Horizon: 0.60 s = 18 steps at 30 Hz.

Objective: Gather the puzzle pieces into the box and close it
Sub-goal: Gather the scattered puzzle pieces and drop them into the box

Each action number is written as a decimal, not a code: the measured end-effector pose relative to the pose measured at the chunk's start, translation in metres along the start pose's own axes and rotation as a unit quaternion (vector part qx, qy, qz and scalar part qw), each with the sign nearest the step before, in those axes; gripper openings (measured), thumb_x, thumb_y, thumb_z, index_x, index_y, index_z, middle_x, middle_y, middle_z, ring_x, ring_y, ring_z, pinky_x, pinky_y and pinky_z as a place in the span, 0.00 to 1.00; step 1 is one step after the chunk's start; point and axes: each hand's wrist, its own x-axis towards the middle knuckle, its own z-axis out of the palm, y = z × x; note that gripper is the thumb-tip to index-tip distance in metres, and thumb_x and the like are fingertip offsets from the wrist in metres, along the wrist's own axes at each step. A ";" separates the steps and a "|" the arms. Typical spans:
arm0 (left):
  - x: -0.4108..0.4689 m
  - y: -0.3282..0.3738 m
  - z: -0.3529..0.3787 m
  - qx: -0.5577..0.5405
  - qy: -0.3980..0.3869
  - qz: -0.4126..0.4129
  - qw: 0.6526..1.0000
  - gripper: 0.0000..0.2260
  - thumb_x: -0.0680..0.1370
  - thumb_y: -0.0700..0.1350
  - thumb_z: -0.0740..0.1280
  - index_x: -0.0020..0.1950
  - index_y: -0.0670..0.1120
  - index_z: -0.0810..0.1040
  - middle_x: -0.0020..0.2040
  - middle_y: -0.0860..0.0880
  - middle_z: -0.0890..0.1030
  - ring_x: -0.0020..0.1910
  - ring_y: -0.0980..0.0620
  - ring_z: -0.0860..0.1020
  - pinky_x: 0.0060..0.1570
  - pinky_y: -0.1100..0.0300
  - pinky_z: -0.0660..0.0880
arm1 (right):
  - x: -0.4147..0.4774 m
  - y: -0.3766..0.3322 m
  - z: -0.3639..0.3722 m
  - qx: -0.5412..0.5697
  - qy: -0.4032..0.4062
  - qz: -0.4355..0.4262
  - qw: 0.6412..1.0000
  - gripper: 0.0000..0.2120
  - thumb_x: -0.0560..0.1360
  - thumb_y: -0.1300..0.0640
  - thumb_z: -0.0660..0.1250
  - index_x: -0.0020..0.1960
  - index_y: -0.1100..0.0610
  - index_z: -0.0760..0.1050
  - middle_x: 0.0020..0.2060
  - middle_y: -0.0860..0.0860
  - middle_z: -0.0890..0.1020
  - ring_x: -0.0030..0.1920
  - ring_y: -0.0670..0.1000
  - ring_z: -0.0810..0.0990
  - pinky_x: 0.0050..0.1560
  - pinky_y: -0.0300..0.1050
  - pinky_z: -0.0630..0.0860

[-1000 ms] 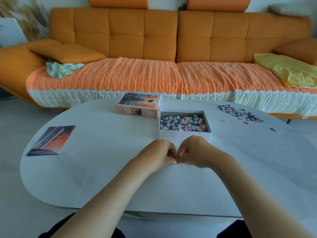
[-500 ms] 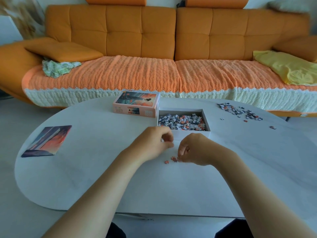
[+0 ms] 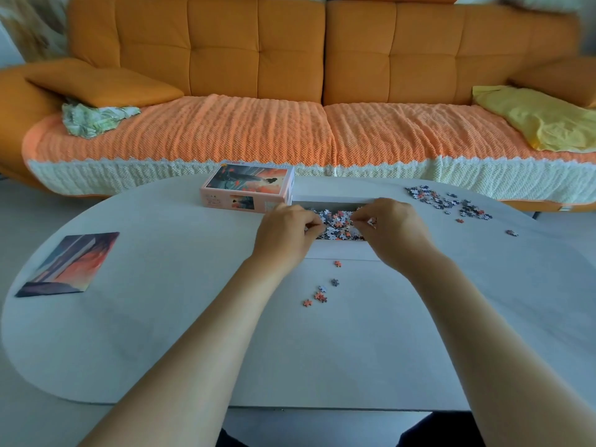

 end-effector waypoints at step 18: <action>-0.053 0.005 -0.012 -0.091 -0.229 0.001 0.969 0.04 0.76 0.46 0.71 0.47 0.55 0.84 0.45 0.55 0.76 0.38 0.60 0.79 0.45 0.53 0.79 | -0.034 -0.013 0.017 -0.095 -0.201 0.026 0.975 0.06 0.74 0.48 0.67 0.48 0.41 0.81 0.47 0.45 0.82 0.43 0.48 0.78 0.40 0.41 0.73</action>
